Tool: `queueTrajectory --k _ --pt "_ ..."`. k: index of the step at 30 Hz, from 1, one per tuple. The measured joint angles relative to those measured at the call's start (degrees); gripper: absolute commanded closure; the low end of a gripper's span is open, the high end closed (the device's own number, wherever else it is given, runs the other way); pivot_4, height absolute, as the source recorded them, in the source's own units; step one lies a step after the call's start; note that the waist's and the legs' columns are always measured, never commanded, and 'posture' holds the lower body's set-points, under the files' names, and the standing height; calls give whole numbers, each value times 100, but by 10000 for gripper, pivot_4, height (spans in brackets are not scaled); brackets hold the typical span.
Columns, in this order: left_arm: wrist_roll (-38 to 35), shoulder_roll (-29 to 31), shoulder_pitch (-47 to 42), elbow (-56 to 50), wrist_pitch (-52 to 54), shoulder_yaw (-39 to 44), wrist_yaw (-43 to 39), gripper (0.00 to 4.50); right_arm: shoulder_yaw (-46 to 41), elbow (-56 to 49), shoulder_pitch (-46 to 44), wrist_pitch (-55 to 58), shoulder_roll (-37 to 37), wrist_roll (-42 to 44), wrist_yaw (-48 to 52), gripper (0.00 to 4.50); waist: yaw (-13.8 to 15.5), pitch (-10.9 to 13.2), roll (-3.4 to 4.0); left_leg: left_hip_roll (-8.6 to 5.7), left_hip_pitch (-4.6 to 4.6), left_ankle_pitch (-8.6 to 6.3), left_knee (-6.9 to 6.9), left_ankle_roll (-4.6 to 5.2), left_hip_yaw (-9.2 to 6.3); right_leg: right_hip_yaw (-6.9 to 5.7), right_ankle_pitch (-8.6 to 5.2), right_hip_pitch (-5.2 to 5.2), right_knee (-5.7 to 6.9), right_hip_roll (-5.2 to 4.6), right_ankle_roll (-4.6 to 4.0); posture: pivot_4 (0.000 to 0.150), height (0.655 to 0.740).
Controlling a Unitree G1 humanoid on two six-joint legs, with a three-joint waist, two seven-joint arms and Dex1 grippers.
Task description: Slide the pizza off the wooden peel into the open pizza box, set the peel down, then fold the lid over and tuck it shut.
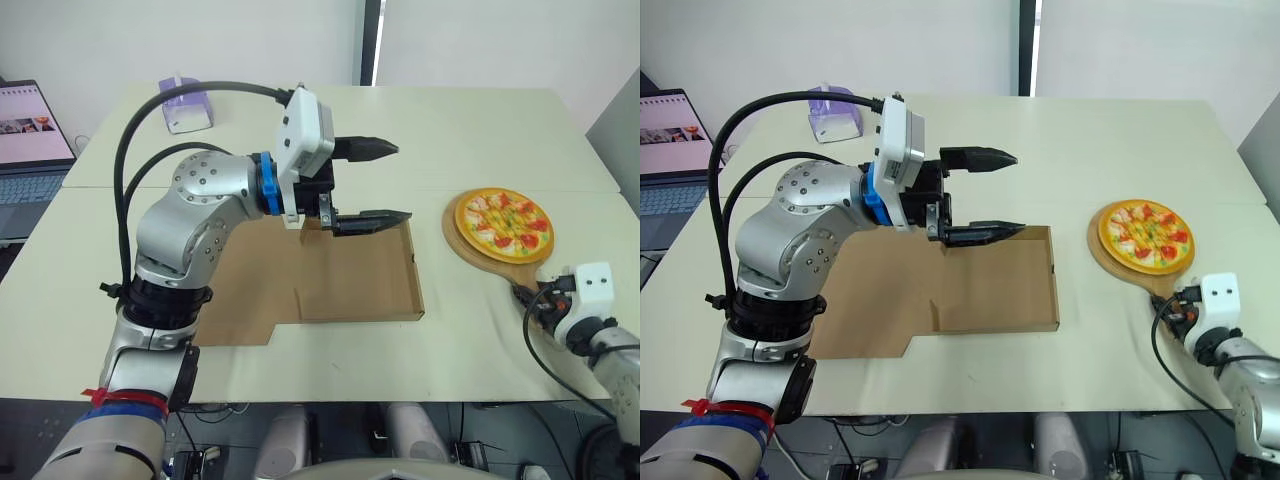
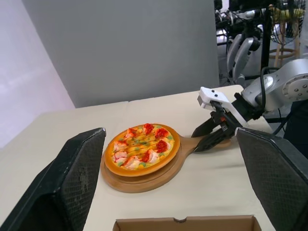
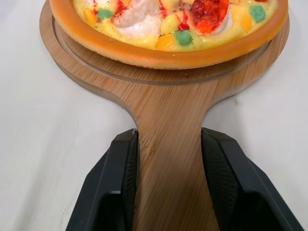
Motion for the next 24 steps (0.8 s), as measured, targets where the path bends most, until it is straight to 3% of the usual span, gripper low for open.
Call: queueTrajectory --k 8,16,20,24 --pt "17 450 -153 310 -140 182 -351 0 547 833 -2202 66 -1133 181 1306 28323 -36 21 14 2 -7 1 -3 2 -15 -17 3 -14 -3 -1 -4 1500 7400" --pt "-138 1123 -296 485 269 754 -419 0 1637 2275 -3812 -1124 -1014 -395 2200 28323 -18 42 -1 -1 -29 9 -2 -13 -21 -27 4 -30 -9 -18 -5 1500 7400" --pt "-307 1458 -266 434 611 912 -509 0 1851 2927 -4129 -2243 -776 -747 2520 28323 13 42 -1 -6 -100 12 12 -18 -23 -31 7 -95 0 -28 -5 1500 7400" --pt "-507 1621 -231 209 1000 954 -480 0 2011 3280 -4205 -2933 -454 -850 2754 28323 24 44 -1 -6 -112 12 11 -20 -25 -33 7 -108 -3 -31 -5 1500 7400"
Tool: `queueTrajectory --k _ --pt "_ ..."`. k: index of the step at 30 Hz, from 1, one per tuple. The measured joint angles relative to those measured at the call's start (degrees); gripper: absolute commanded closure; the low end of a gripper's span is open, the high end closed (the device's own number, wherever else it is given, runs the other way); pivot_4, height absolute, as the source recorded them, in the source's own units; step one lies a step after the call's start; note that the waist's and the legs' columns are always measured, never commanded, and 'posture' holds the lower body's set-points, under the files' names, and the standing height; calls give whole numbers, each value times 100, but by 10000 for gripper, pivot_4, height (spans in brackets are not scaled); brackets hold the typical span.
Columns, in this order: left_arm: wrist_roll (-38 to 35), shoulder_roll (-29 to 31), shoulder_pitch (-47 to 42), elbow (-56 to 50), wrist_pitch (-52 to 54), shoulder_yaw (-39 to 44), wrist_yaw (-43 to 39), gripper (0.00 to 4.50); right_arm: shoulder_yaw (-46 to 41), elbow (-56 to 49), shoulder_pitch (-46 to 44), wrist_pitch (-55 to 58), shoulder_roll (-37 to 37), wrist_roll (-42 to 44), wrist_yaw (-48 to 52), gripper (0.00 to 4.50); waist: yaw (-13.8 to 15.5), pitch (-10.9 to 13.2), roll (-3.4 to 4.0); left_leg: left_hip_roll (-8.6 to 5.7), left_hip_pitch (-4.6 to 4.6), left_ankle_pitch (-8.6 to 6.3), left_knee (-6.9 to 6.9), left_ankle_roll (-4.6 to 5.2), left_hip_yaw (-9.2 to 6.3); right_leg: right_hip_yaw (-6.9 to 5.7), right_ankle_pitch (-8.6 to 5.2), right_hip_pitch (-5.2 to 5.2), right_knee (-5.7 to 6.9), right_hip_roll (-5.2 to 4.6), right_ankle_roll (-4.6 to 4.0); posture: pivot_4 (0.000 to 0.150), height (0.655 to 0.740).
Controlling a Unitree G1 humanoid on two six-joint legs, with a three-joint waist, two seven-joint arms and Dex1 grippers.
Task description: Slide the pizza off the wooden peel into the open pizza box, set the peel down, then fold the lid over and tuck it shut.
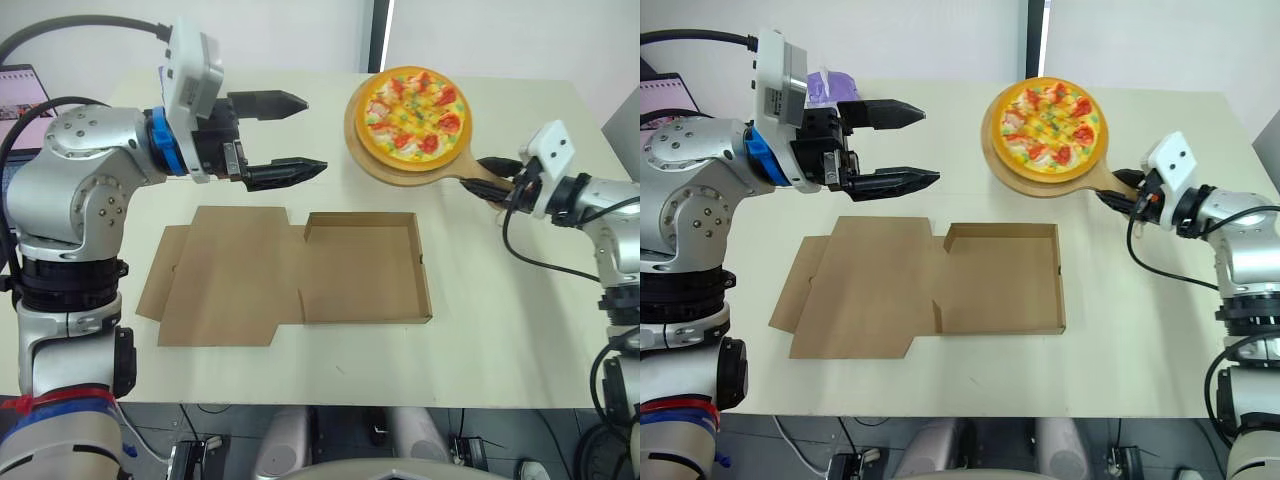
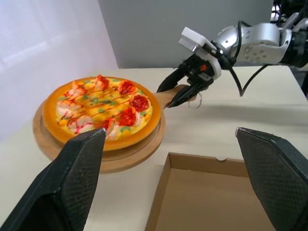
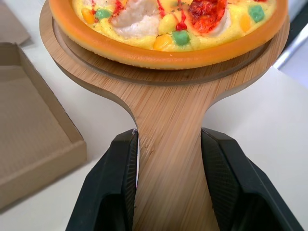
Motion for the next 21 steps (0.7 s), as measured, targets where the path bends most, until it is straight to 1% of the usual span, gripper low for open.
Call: queueTrajectory --k 4,11,14,21 --pt "-64 264 304 -206 151 122 15 0 47 -115 112 -73 84 2 161 28323 12 2 3 0 2 0 0 -1 -3 -1 0 1 2 -1 -1 1500 7400" --pt "-214 420 467 -429 344 227 16 0 59 -386 545 -139 169 -3 338 28323 55 2 3 -2 5 1 10 -1 1 2 1 4 12 -2 -2 1500 7400" --pt "-193 524 610 -472 318 209 -38 0 61 -393 608 -532 210 -130 332 28323 53 2 3 -2 8 1 10 -1 2 1 1 5 14 -1 -2 1500 7400" --pt "-167 529 631 -464 309 176 -138 0 68 -350 661 -1204 233 -351 338 28323 53 2 2 -2 8 1 11 -1 3 2 1 5 14 -1 -2 1500 7400"
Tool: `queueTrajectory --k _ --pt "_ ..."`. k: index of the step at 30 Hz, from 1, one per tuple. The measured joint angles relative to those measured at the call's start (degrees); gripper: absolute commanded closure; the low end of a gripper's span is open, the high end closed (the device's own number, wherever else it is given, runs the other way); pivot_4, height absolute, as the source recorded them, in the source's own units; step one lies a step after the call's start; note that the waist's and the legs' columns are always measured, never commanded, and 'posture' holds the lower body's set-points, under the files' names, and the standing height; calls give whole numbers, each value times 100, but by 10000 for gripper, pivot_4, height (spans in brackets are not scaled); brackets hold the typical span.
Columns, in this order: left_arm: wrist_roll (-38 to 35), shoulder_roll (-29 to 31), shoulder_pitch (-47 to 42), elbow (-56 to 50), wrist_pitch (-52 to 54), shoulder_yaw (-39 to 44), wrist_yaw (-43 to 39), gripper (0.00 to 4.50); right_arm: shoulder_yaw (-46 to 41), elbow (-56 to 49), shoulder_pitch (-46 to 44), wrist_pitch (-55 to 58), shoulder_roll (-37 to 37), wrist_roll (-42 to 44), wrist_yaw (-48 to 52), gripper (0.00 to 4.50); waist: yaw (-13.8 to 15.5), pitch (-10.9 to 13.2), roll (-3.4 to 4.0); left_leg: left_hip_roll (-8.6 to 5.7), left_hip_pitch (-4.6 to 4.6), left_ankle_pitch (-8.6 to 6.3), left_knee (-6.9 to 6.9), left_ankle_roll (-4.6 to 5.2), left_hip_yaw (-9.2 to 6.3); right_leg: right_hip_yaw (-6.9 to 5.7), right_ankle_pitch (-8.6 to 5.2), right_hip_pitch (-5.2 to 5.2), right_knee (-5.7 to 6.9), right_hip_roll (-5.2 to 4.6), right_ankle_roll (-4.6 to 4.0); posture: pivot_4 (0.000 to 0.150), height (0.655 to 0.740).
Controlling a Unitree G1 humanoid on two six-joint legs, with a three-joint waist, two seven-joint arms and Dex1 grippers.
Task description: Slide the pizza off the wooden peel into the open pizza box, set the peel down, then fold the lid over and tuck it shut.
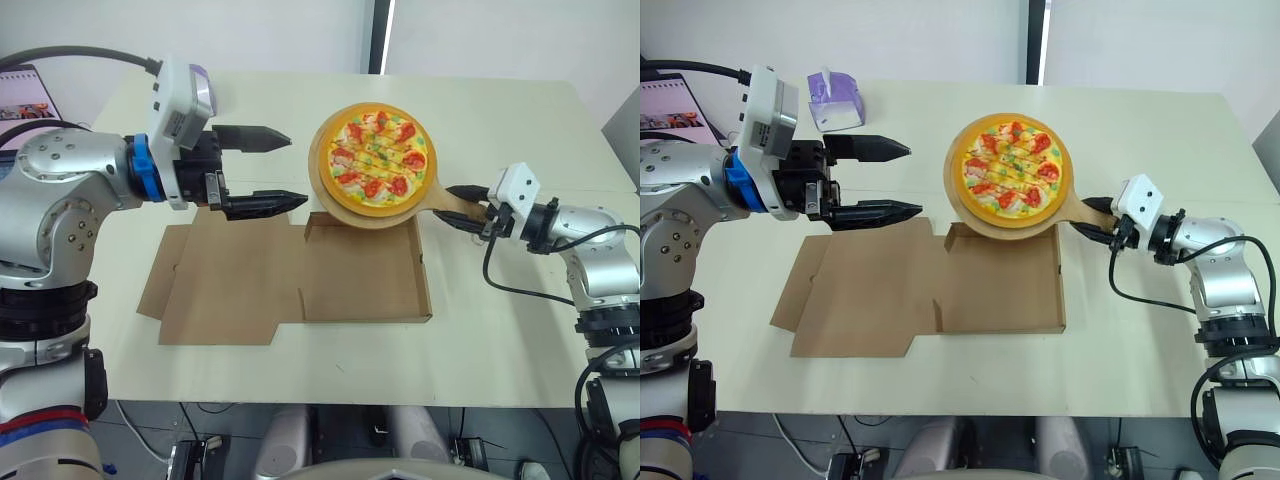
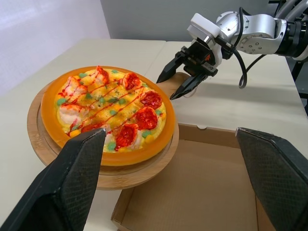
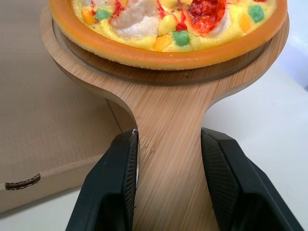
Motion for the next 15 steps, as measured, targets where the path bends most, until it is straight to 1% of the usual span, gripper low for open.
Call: queueTrajectory --k 15 --pt "101 -1 -18 13 -92 -73 -99 0 0 257 0 -161 -19 -58 45 28323 0 0 0 0 0 0 1 0 1 0 0 1 1 0 0 1500 7400"
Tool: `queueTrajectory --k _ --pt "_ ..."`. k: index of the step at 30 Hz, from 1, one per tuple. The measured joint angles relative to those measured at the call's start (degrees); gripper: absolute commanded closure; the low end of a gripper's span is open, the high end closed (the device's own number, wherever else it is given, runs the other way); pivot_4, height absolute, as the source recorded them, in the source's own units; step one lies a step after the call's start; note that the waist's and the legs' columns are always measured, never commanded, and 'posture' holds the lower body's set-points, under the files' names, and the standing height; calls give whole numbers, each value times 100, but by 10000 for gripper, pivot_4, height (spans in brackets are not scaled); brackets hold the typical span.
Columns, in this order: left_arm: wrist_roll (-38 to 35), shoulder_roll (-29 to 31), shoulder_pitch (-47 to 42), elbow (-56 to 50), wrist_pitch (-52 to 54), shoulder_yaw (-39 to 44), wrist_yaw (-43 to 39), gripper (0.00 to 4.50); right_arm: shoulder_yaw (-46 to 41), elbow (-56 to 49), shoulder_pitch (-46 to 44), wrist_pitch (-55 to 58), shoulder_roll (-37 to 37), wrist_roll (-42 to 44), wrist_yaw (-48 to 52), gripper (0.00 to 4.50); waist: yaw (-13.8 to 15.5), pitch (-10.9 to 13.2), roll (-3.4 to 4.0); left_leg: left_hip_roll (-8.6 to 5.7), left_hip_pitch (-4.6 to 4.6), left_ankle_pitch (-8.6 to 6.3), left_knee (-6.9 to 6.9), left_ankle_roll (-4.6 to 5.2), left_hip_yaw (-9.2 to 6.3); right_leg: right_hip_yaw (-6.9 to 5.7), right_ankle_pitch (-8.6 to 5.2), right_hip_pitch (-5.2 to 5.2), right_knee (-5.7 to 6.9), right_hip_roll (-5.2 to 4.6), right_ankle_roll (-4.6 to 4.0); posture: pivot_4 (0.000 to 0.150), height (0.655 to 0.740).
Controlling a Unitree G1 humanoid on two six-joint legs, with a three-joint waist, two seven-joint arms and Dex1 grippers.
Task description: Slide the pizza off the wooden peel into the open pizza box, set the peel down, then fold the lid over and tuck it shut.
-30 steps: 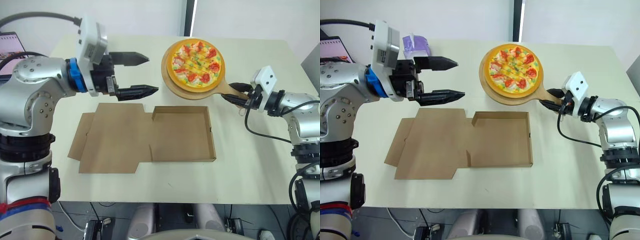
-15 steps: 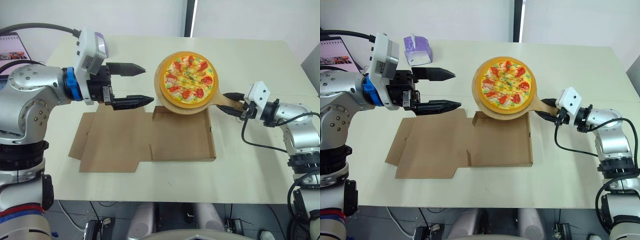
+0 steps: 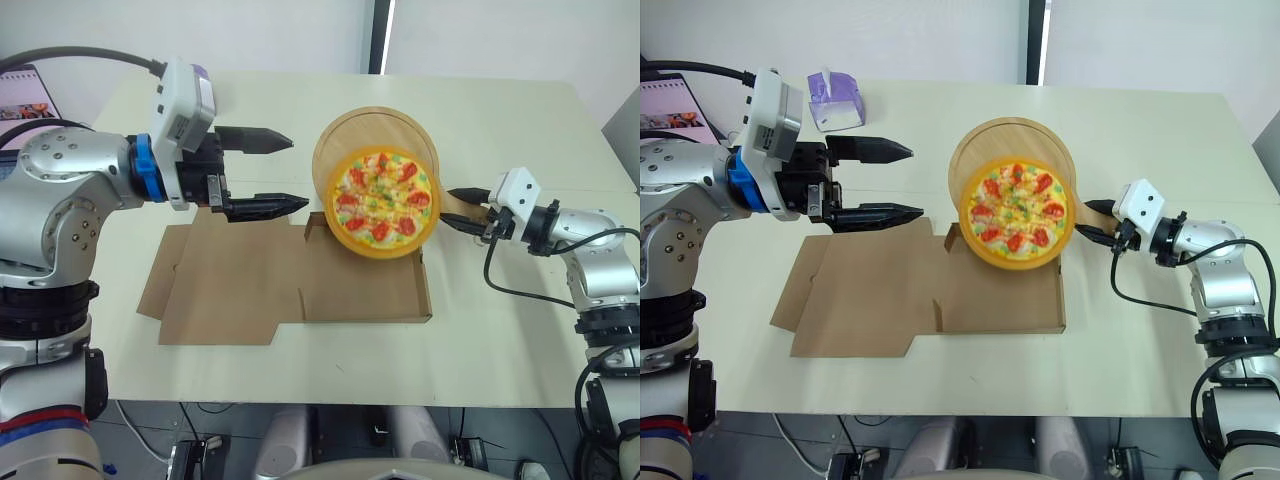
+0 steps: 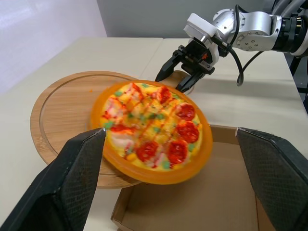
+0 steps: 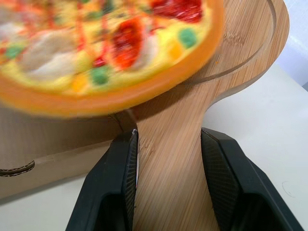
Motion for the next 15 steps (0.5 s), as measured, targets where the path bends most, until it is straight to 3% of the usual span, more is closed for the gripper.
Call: queueTrajectory --k 15 --pt "78 0 -14 17 -25 -3 -5 0 151 -243 319 -112 -57 -223 120 28323 1 0 0 0 1 0 6 0 0 0 0 3 5 1 0 1500 7400"
